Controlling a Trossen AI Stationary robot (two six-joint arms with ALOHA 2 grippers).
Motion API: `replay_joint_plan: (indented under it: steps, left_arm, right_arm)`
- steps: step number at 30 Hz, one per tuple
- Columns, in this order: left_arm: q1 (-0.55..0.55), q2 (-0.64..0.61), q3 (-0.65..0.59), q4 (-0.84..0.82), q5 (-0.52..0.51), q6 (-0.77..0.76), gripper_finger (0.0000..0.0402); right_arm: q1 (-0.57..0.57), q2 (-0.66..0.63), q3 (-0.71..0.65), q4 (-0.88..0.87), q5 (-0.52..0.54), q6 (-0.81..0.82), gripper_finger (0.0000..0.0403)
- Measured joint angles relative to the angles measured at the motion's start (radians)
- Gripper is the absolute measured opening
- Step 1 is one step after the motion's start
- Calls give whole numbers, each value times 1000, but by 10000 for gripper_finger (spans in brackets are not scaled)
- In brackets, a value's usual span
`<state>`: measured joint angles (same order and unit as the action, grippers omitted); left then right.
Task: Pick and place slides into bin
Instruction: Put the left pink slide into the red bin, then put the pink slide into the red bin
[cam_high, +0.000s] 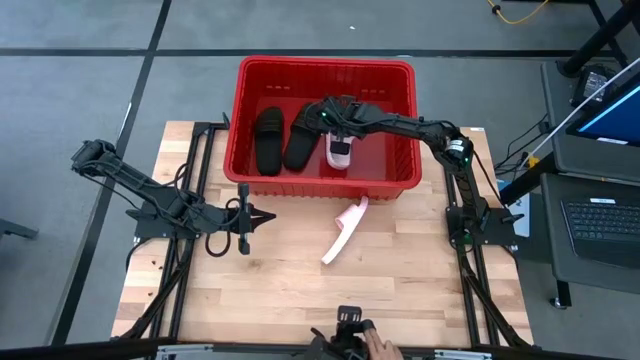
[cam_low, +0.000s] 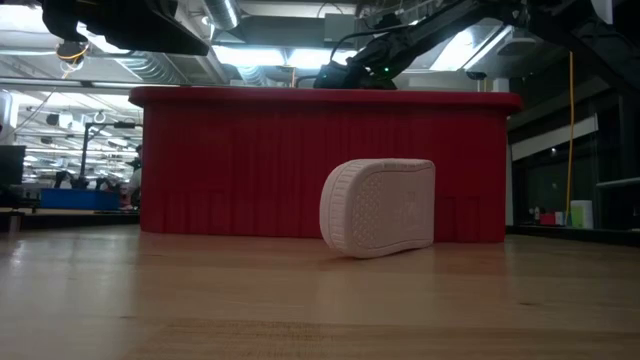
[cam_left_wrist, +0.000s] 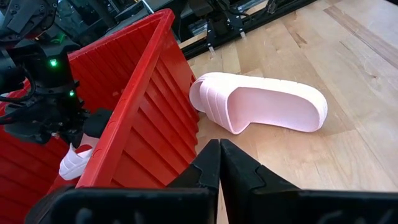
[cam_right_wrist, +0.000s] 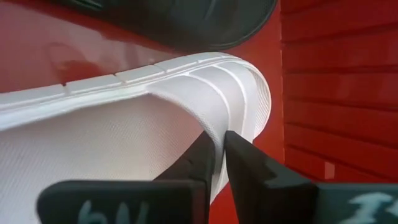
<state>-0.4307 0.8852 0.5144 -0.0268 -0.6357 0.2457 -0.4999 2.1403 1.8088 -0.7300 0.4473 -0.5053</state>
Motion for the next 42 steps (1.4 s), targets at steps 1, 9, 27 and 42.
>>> replay_joint_plan:
  steps: [1, 9, 27, 42]
  left_arm:
    - [0, 0, 0, 0, 0, 0, 2]
    - [0, 0, 0, 0, 0, 0, 6]
    - [0, 0, 0, 0, 0, -23, 8]
    - [0, 0, 0, 0, 0, -23, 7]
  right_arm:
    - [0, 0, 0, 0, 0, 0, 44]
    - [2, 0, 0, -4, -68, 0, 73]
    - [26, 0, 0, -4, -67, 3, 147]
    - [35, -17, 12, -31, -13, 11, 147]
